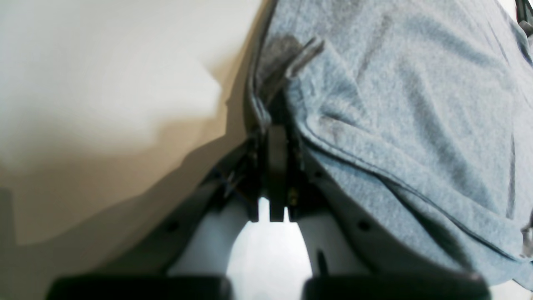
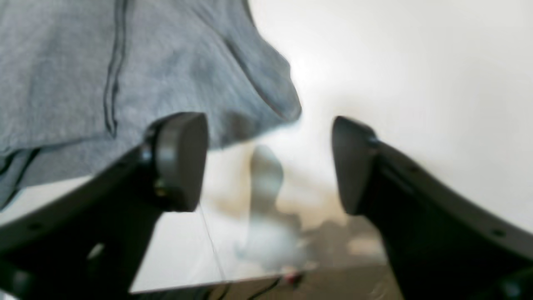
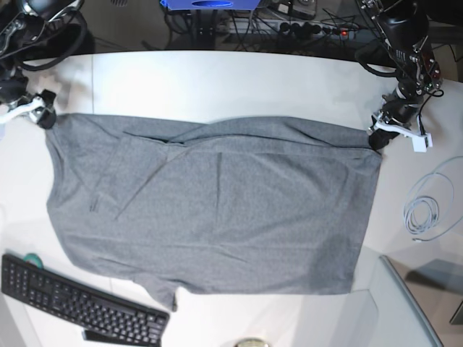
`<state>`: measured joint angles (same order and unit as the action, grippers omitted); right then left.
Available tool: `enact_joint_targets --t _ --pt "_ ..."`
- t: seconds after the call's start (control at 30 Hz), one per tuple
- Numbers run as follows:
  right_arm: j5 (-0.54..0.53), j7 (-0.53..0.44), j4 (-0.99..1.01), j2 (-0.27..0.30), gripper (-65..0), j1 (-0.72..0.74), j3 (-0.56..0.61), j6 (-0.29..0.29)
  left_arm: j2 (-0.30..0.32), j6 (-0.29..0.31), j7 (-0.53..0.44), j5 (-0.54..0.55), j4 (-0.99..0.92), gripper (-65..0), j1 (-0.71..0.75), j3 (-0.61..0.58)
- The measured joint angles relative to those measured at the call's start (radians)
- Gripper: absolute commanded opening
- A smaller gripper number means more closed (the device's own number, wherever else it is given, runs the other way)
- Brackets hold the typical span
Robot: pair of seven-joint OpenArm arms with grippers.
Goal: Layout the t-shirt on the table in an organized manner, then fold the t-shirt properly
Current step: 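Regrasp the folded edge corners with both grippers, then pull the folded edge away from the hem with both grippers, flattening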
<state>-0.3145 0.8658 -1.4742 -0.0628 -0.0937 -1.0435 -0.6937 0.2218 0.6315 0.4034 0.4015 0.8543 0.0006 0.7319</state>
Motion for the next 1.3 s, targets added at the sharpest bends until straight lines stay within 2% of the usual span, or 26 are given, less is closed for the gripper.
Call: enact_joint_targets --t 0.07,0.5,0.57,0.63,0.7,0.73,0.8,0.83,0.93,1.0,1.1,1.17,1.3 --pt "0.003 0.041 0.082 0.017 -18.3 0.024 -0.018 0.001 0.000 0.001 0.000 -0.001 0.000 -65.0 0.001 0.000" --pt "-0.039 -0.010 0.304 0.046 -19.1 0.135 -0.036 -0.004 0.000 0.001 0.003 -0.002 0.000 -65.0 -0.001 0.000" --pt "-0.035 -0.008 0.308 0.043 -26.9 0.140 -0.034 -0.005 0.000 0.001 0.003 -0.001 0.000 -65.0 -0.002 0.000" --pt "-0.018 0.009 0.311 0.042 -42.8 0.145 -0.034 -0.005 0.000 0.000 0.003 -0.002 0.000 -65.0 -0.003 0.000" --pt "-0.008 0.029 0.311 0.038 -62.1 0.143 -0.037 -0.004 0.000 0.000 0.003 -0.005 0.000 -65.0 -0.003 0.000" --pt "0.002 0.031 0.312 0.035 -65.0 0.140 -0.037 -0.003 0.000 0.000 0.003 -0.005 0.000 -65.0 -0.003 0.000" --pt "-0.003 0.032 0.311 0.033 -62.9 0.137 -0.036 -0.003 -0.003 -0.005 0.023 -0.014 0.034 -65.0 0.000 -0.004" --pt "0.002 0.041 0.300 0.035 -64.1 0.137 -0.034 -0.003 -0.004 -0.007 0.056 -0.029 0.065 -65.0 0.006 -0.006" --pt "0.005 0.130 0.208 0.043 -64.7 0.146 -0.021 -0.002 -0.006 -0.023 0.211 -0.043 0.170 -65.0 0.011 -0.002" --pt "0.013 0.210 0.142 0.054 -64.7 0.168 -0.003 -0.002 0.000 -0.030 0.267 -0.049 0.246 -65.0 0.014 0.007" --pt "-0.018 0.292 0.045 0.065 -64.7 0.206 0.008 -0.003 0.009 -0.052 0.290 -0.032 0.327 -65.0 0.004 0.041" --pt "-0.026 0.334 0.019 0.079 -64.7 0.214 0.008 0.032 0.011 -0.048 0.301 -0.030 0.344 -65.0 0.007 0.041" --pt "-0.016 0.346 0.014 0.084 -64.7 0.168 0.007 0.046 -0.007 -0.048 0.306 -0.032 0.345 -65.0 0.087 0.039"
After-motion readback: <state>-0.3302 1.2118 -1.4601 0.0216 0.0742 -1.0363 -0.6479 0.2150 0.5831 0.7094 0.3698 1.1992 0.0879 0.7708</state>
